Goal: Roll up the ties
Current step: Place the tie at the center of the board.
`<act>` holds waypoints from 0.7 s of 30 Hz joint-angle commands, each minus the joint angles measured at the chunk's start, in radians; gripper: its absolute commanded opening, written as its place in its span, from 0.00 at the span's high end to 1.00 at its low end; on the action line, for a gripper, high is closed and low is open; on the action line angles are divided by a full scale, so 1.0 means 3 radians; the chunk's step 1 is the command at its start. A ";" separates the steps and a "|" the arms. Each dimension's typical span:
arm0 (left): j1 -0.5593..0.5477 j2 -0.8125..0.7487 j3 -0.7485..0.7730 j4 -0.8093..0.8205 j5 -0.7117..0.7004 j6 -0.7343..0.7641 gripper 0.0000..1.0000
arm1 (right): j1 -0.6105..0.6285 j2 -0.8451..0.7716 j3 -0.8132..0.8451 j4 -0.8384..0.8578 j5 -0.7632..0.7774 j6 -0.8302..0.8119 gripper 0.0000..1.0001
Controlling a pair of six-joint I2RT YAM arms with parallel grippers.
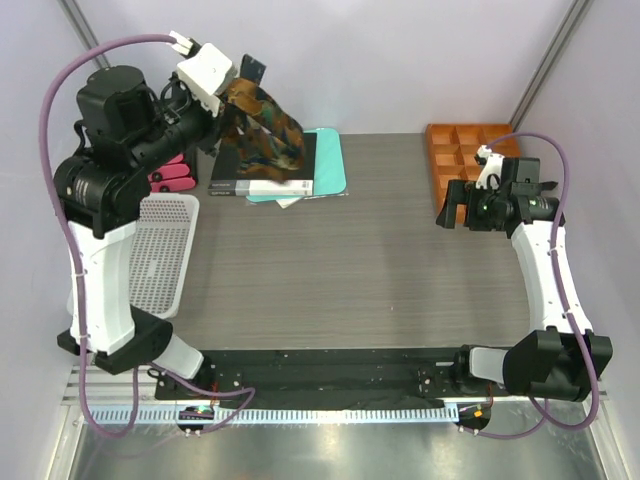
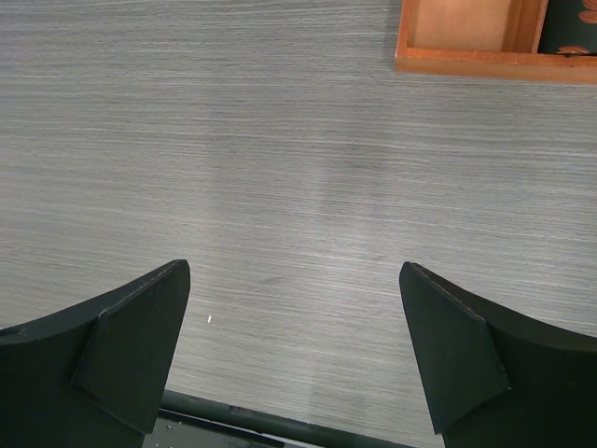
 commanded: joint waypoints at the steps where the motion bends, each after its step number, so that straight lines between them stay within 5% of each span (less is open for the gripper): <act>1: -0.0203 -0.0185 -0.0179 0.0742 0.0322 -0.0757 1.00 | -0.0064 -0.0096 0.0119 0.0028 -0.0155 0.0046 0.00; 3: -0.0198 -0.0303 -0.0495 0.0942 0.0544 -0.1070 1.00 | -0.0090 -0.0111 0.0119 0.0023 -0.0186 0.0031 0.00; 6: -0.0198 -0.0798 -0.1726 0.1576 0.0912 -0.1295 0.94 | -0.0120 -0.0142 0.0109 -0.0003 -0.0227 0.0000 0.00; 8: -0.0198 -0.1180 -0.2780 0.1928 0.1070 -0.1326 0.38 | -0.0120 -0.0152 0.0089 -0.0018 -0.0263 -0.0031 0.00; 10: -0.0168 -0.1315 -0.3550 0.1859 0.1001 -0.1239 0.11 | -0.0125 -0.0163 0.0073 -0.0049 -0.0303 -0.0087 0.00; 14: 0.0241 -0.1387 -0.4066 0.1242 0.1051 -0.0734 0.02 | -0.0125 -0.0112 0.0099 -0.0181 -0.0513 -0.0209 0.00; 21: 0.0400 -0.1735 -0.4469 0.0781 0.1449 -0.0003 0.08 | 0.0119 0.0021 0.0017 -0.0177 -0.0902 -0.0322 0.00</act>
